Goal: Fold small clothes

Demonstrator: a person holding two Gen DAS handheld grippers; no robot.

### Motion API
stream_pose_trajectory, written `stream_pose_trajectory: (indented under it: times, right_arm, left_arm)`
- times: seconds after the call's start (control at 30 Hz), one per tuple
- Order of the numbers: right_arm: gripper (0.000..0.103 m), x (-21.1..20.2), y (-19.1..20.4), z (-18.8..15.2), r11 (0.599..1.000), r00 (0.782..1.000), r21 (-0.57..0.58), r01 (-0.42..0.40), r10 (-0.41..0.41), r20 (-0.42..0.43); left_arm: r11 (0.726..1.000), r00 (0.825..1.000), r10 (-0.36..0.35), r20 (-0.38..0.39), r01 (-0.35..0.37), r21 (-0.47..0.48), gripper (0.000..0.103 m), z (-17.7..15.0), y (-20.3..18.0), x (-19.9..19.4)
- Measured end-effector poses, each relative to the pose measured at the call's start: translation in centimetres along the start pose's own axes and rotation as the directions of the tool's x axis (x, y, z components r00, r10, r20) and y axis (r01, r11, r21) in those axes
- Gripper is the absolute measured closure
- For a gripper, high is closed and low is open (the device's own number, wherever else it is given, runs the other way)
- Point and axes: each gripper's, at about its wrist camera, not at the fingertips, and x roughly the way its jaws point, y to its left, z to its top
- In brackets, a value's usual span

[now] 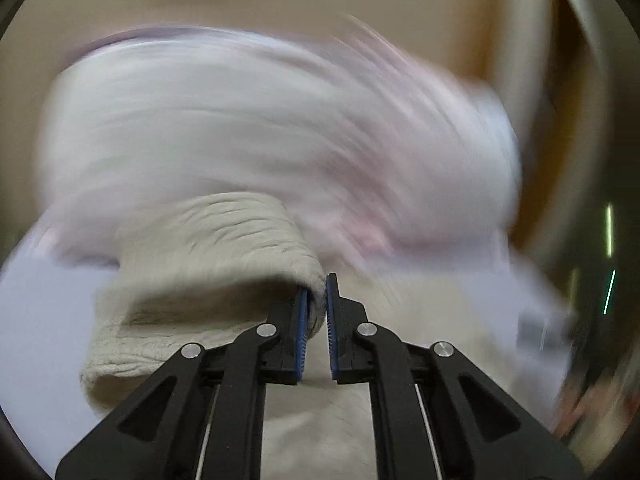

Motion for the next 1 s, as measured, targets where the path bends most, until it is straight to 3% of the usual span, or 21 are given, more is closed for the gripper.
stream_pose_trajectory:
  times: [0.07, 0.13, 0.17, 0.23, 0.4, 0.47, 0.53, 0.6, 0.67, 0.8, 0.97, 1.0]
  right_arm:
    - [0.024, -0.5, -0.7, -0.4, 1.0, 1.0, 0.014, -0.002, 0.003, -0.019]
    - [0.024, -1.9, -1.5, -1.1, 1.0, 1.0, 0.013, -0.014, 0.014, -0.019]
    - [0.021, -3.0, -2.0, -1.6, 1.0, 1.0, -0.002, -0.013, 0.013, -0.011]
    - [0.016, -4.6, -2.8, -2.5, 1.0, 1.0, -0.021, -0.012, 0.012, -0.003]
    - [0.015, -7.4, -5.0, -6.1, 0.996, 0.995, -0.003, -0.091, 0.091, -0.042]
    - [0.016, -8.1, -4.6, -6.2, 0.996, 0.996, -0.015, -0.092, 0.092, -0.019]
    - [0.022, -7.8, -3.6, -5.0, 0.992, 0.992, 0.013, -0.126, 0.126, 0.0]
    - [0.036, -5.8, -1.3, -2.9, 0.984, 0.984, 0.033, -0.177, 0.177, -0.013]
    - [0.04, -2.8, 1.9, -0.6, 0.987, 0.987, -0.009, -0.158, 0.157, -0.038]
    - [0.043, 6.9, 9.0, 4.6, 0.996, 0.993, -0.085, -0.037, 0.027, -0.116]
    - [0.044, 17.6, 13.8, 7.0, 0.98, 0.966, -0.146, 0.135, -0.163, -0.201]
    - [0.066, 19.4, 14.1, 6.8, 0.965, 0.95, -0.172, 0.199, -0.233, -0.206]
  left_arm:
    - [0.976, 0.995, 0.012, -0.1, 0.01, 0.218, 0.094, -2.2, -6.2, 2.9]
    - [0.958, 0.994, 0.036, -0.101, -0.006, 0.287, 0.092, -4.2, -7.8, 2.6]
    - [0.961, 0.995, 0.04, -0.094, -0.012, 0.278, 0.089, -4.6, -7.4, 1.9]
    - [0.976, 0.996, 0.043, -0.079, -0.025, 0.218, 0.061, -4.9, -5.4, -0.2]
    - [1.0, 0.999, 0.024, -0.022, -0.024, -0.005, 0.05, -7.3, 1.9, -8.1]
    - [0.994, 0.999, 0.033, -0.003, -0.033, -0.108, 0.047, -9.2, 4.7, -10.6]
    - [0.979, 0.998, 0.057, 0.005, -0.055, -0.198, 0.047, -10.9, 6.5, -12.7]
    - [0.958, 0.993, 0.116, 0.021, -0.106, -0.265, 0.047, -12.8, 7.8, -14.7]
    - [0.941, 0.988, 0.153, 0.034, -0.135, -0.312, 0.044, -14.4, 8.4, -16.3]
    - [0.911, 0.973, 0.221, 0.066, -0.181, -0.371, 0.019, -17.4, 8.0, -18.5]
    - [0.898, 0.97, 0.237, 0.054, -0.197, -0.394, 0.014, -20.5, 7.3, -19.2]
    - [0.895, 0.97, 0.24, 0.044, -0.204, -0.396, 0.014, -20.9, 7.4, -19.3]
